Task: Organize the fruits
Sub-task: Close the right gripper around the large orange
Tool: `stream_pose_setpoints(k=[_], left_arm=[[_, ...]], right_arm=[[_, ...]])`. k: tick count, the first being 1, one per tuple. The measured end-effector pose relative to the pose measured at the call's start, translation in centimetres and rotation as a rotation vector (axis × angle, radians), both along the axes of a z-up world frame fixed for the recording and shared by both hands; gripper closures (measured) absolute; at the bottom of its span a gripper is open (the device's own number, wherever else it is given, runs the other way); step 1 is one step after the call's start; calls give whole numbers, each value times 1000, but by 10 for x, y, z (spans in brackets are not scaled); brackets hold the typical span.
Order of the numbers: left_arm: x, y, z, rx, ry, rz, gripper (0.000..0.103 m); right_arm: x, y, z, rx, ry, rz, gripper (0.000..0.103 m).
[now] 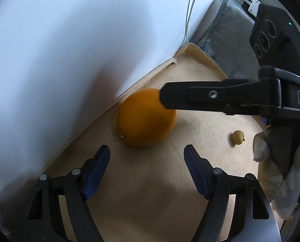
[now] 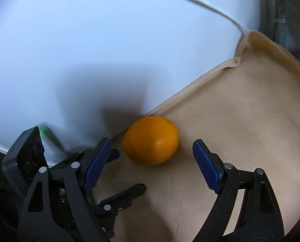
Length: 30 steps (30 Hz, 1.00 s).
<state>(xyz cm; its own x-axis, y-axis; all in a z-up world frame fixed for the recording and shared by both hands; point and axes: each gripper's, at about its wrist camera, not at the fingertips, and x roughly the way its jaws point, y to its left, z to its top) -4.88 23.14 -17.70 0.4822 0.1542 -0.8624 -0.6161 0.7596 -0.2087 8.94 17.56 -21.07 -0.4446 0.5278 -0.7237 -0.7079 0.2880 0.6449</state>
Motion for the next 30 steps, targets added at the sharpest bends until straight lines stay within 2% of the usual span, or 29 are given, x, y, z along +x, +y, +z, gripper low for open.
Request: stream_pose_setpoints(k=[6, 15, 17, 19, 23, 30], left_arm=[[6, 2, -4, 15, 4, -2, 32], [11, 8, -9, 22, 8, 1, 36], [14, 8, -9, 20, 8, -3, 39], [16, 7, -10, 20, 11, -12, 48], [18, 6, -10, 31, 9, -16, 48], [18, 12, -16, 25, 13, -24, 51]], right_arm=[[-7, 11, -5, 7, 26, 15, 17], [-5, 4, -15, 0, 74, 25, 18], [-6, 4, -16, -3, 73, 31, 22], [-7, 3, -15, -2, 72, 29, 23], [-4, 3, -16, -23, 70, 19, 35], [0, 3, -18, -31, 90, 12, 35]])
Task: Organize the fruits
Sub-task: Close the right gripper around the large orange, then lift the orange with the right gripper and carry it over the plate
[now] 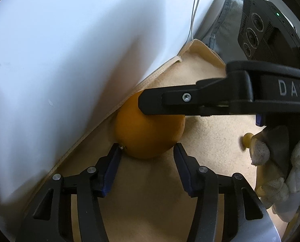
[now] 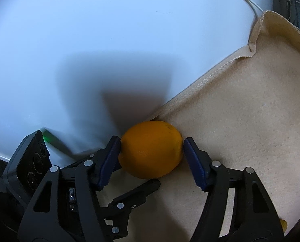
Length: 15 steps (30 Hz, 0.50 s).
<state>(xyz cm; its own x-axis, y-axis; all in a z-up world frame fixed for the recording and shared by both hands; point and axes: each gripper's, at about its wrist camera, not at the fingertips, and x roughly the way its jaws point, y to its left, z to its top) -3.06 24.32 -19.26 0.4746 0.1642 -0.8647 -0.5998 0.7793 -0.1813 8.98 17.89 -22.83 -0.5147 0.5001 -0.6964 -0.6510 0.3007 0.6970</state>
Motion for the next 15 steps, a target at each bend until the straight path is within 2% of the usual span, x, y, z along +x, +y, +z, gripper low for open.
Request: stream_pose_setpoints(k=[8, 15], left_arm=[[-4, -12, 3, 9, 0, -11, 54], [-2, -28, 13, 12, -8, -33, 54]], right_arm=[[2, 2, -7, 6, 27, -15, 33], [2, -14, 1, 18, 12, -30, 33]])
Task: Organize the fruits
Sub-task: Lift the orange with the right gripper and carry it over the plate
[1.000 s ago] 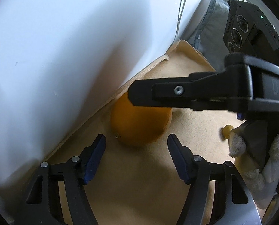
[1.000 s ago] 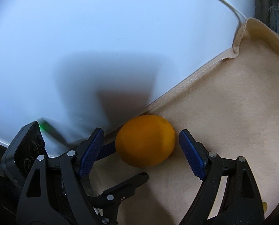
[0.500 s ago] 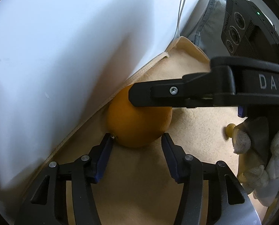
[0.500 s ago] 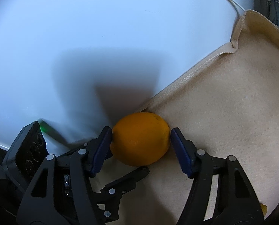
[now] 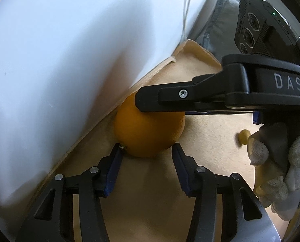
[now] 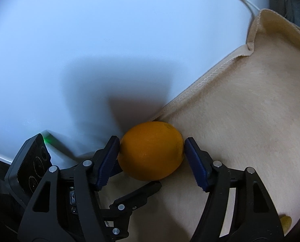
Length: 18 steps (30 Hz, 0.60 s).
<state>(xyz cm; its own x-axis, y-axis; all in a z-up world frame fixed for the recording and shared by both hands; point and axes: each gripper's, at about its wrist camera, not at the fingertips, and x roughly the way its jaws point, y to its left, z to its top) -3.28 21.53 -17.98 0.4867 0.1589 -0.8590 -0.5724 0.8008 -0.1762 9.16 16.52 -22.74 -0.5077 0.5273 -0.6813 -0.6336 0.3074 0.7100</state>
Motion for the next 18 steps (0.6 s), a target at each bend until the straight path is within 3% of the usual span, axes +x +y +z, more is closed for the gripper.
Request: stream_pose_setpoints(k=[18], left_arm=[[40, -77, 45, 29, -58, -195, 54]], right_arm=[[50, -97, 50, 23, -68, -190, 33]])
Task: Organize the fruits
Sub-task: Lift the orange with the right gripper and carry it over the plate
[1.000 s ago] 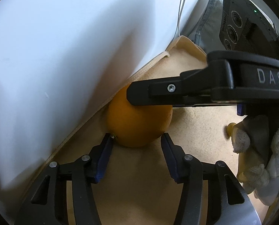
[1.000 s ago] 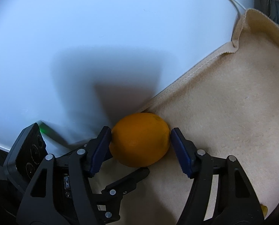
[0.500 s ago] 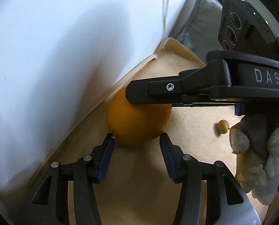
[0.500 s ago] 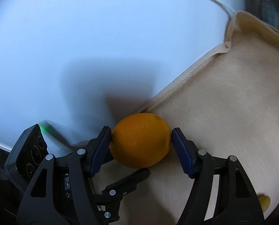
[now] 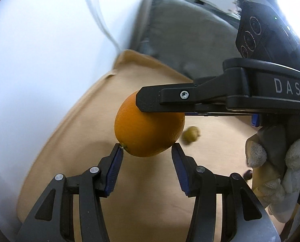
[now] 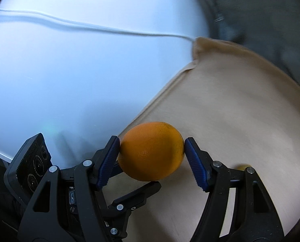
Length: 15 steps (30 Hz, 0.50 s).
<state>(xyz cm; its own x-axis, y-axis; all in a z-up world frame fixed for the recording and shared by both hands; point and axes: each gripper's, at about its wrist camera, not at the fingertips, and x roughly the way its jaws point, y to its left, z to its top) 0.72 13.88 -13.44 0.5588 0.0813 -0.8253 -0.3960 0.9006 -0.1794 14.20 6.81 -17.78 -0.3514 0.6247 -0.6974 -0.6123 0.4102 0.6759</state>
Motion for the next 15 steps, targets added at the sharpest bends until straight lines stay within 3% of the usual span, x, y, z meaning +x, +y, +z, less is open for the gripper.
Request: stream_pose_setpoints(k=[6, 9, 15], left_arm=[[20, -23, -5, -8, -11, -86, 54], [31, -39, -2, -11, -14, -134, 54], [48, -76, 2, -15, -21, -229, 54]], right_arm=[[14, -30, 17, -4, -21, -86, 33], [3, -53, 18, -7, -31, -131, 33], [19, -109, 26, -17, -46, -230, 33]])
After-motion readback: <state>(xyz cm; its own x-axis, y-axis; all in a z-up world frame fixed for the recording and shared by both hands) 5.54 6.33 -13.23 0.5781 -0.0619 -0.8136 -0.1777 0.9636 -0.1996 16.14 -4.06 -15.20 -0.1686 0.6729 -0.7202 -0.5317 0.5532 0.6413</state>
